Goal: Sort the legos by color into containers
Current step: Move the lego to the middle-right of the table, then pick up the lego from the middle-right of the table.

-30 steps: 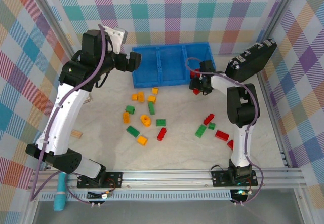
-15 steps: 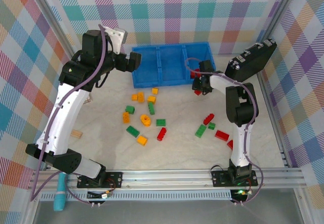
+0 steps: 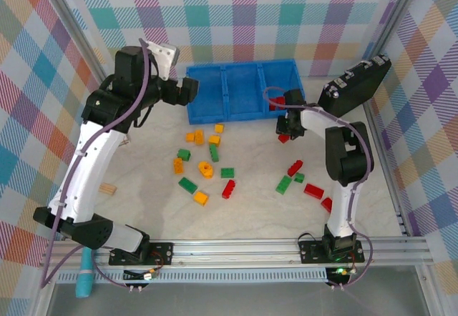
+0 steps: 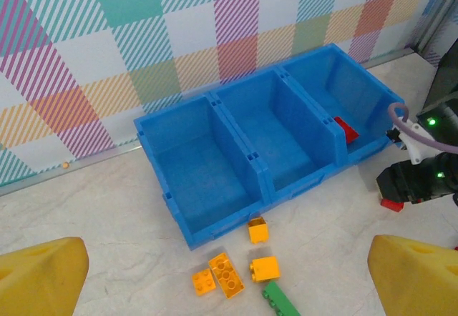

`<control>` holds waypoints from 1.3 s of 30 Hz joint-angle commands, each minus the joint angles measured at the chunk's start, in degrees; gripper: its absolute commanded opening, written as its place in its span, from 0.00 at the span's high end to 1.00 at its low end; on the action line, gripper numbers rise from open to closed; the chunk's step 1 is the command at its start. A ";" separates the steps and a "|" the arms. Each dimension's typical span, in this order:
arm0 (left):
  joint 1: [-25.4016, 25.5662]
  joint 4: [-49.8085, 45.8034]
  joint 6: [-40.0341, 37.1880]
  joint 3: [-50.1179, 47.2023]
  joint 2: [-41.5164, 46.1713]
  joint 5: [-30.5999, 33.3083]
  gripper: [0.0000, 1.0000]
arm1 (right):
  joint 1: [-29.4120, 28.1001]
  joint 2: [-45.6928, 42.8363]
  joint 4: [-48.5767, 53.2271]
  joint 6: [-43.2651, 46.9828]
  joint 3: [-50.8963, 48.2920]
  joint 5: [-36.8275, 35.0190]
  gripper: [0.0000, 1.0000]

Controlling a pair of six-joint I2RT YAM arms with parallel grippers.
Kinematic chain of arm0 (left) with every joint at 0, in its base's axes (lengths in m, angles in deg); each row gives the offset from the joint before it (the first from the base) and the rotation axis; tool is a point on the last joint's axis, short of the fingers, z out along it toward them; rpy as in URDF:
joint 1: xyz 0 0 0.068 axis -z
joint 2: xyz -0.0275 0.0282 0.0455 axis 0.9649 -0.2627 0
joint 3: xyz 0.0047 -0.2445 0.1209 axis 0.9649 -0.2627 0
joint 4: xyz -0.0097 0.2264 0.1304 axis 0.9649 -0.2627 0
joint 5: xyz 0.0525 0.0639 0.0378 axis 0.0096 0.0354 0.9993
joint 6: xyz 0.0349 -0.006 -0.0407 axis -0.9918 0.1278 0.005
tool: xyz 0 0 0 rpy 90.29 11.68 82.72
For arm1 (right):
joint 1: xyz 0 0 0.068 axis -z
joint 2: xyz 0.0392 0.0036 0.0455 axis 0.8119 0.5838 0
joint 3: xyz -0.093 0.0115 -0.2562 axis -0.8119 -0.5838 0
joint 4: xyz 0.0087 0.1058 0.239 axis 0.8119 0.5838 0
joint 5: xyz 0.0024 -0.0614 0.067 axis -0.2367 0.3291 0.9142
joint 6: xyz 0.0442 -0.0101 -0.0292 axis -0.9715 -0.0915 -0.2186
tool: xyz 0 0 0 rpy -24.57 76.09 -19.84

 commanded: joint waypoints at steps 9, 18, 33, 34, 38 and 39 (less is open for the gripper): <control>0.35 2.41 -2.17 -2.40 4.14 2.12 0.00 | -0.51 -4.47 8.16 4.75 12.32 0.74 0.57; 0.35 2.83 -2.71 -3.49 5.42 2.31 0.00 | -0.70 -4.72 6.59 6.72 5.81 3.60 0.28; 0.35 2.31 -3.07 -3.02 5.86 2.83 0.00 | -2.59 1.23 4.89 8.48 1.81 0.26 0.25; 0.35 2.30 -3.10 -3.11 5.93 2.84 0.00 | -2.71 2.04 5.61 8.07 2.80 -0.75 0.25; 0.31 2.23 -3.19 -3.18 6.19 3.01 0.00 | -2.84 4.91 9.07 7.09 5.93 -2.50 0.25; 0.35 2.21 -3.25 -3.25 6.35 3.17 0.00 | -2.85 5.43 9.82 6.87 6.39 -2.72 0.27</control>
